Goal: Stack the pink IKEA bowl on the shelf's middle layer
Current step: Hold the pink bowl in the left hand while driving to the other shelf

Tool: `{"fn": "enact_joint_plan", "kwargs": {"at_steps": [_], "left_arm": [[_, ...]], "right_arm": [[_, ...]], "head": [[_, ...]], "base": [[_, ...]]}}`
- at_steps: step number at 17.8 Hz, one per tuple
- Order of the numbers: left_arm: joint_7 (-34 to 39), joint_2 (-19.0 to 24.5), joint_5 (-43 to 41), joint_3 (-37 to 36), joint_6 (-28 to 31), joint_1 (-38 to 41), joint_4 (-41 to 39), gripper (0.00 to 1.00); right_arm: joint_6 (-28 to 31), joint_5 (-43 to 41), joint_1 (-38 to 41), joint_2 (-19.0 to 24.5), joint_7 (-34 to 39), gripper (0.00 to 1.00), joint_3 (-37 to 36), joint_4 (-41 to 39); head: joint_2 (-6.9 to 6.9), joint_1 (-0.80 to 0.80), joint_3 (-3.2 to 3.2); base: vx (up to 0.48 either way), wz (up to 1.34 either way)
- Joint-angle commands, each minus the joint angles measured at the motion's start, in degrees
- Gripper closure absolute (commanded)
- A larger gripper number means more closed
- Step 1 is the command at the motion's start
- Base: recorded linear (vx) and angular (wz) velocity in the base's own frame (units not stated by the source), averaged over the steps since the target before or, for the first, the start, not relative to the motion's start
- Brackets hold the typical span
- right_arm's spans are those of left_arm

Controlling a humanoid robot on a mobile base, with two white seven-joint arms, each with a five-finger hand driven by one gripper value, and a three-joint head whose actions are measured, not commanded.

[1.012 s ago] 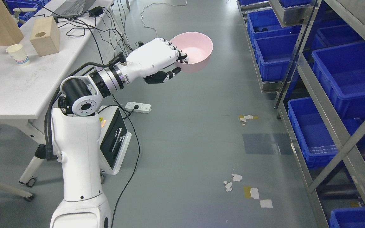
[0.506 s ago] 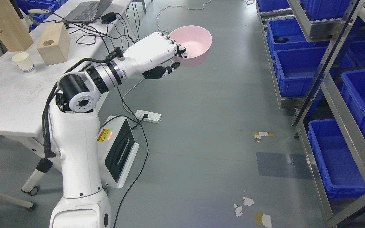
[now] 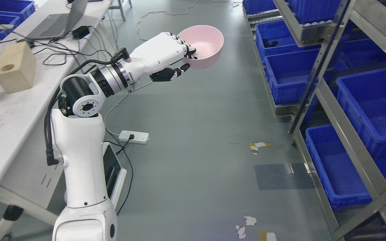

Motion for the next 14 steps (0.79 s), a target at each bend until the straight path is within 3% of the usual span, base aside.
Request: {"fn": "enact_joint_plan", "kwargs": {"at_steps": [1, 7, 14], "left_arm": [[0.0, 1.0, 0.0, -0.2, 0.0, -0.1, 0.7, 0.96], [0.2, 1.0, 0.4, -0.5, 0.0, -0.1, 1.6, 0.95], [1.0, 1.0, 0.5, -2.6, 0.0, -0.1, 2.8, 0.94]], "right_arm": [[0.0, 0.0, 1.3, -1.0, 0.0, 0.0, 0.0, -1.0], [0.0, 0.0, 1.3, -1.0, 0.0, 0.0, 0.0, -1.0], [0.0, 0.0, 1.3, -1.0, 0.0, 0.0, 0.0, -1.0]], "head": [[0.0, 0.0, 0.0], [0.0, 0.0, 0.0], [0.0, 0.0, 0.0]], "base": [[0.096, -0.57], [0.072, -0.85], [0.02, -1.22]]}}
